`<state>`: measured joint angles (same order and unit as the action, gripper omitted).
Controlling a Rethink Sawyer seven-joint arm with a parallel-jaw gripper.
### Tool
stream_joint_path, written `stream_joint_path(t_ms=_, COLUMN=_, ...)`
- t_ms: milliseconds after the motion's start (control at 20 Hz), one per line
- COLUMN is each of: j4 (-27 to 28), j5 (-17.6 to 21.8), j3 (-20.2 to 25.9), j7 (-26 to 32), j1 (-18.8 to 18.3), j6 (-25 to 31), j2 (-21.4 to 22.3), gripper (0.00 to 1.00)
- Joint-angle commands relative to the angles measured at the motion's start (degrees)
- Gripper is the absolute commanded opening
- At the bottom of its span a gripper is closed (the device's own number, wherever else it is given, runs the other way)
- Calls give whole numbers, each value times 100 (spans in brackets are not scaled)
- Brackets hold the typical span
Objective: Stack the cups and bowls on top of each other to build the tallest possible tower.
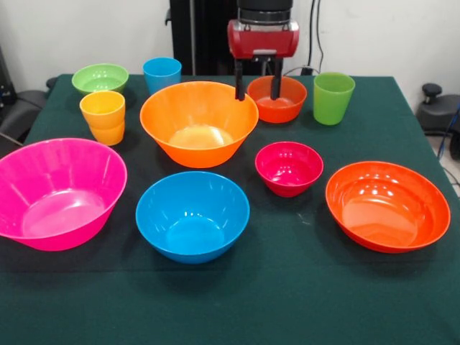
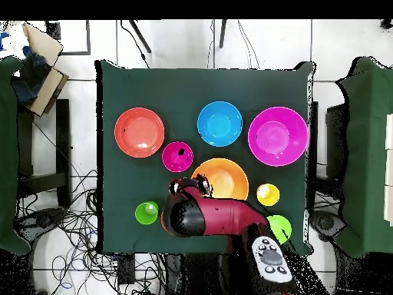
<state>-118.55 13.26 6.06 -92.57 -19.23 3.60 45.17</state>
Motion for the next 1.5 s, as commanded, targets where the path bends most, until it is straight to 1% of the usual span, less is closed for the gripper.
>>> stream_joint_path(t_ms=50, j4=-396, j5=-413, j3=442, j7=-934, j1=330, j6=926, j2=690, gripper=100)
stream_joint_path(t_ms=350, j4=-516, j5=-653, j3=208, j7=-1036, j1=607, j6=1119, j2=1009, gripper=100)
stream_joint_path(t_ms=600, j4=-493, j5=-745, j3=94, j7=-973, j1=697, j6=1197, j2=1052, gripper=100)
stream_joint_path(t_ms=900, j4=-412, j5=-829, j3=-17, j7=-949, j1=821, j6=1200, j2=987, gripper=100)
stream_joint_path(t_ms=1100, j4=-436, j5=-832, j3=-25, j7=-887, j1=796, j6=1088, j2=920, gripper=100)
stream_joint_path(t_ms=1300, j4=-344, j5=-845, j3=-90, j7=-908, j1=867, j6=1067, j2=806, gripper=100)
stream_joint_path(t_ms=1500, j4=-293, j5=-793, j3=-118, j7=-888, j1=861, j6=901, j2=621, gripper=100)
